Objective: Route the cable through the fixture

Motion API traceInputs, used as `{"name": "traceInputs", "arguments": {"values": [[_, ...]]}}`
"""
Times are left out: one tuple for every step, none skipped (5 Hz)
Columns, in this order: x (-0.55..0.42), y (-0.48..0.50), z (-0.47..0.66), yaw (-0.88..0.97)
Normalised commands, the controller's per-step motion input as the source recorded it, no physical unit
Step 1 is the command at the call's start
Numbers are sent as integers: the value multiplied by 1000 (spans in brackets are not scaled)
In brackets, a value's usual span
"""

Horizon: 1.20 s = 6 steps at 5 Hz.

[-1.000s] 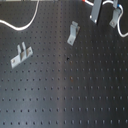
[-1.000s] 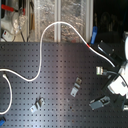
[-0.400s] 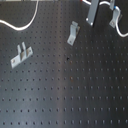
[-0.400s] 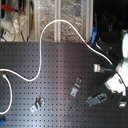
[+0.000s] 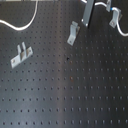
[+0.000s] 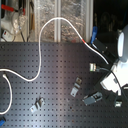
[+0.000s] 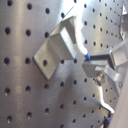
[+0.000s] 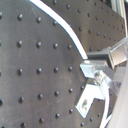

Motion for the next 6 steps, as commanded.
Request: {"name": "traceInputs", "arguments": {"values": [[327, -99, 103, -49], [90, -88, 221, -9], [0, 3, 266, 0], [93, 99, 430, 0], [116, 122, 352, 0], [183, 191, 357, 0]]}}
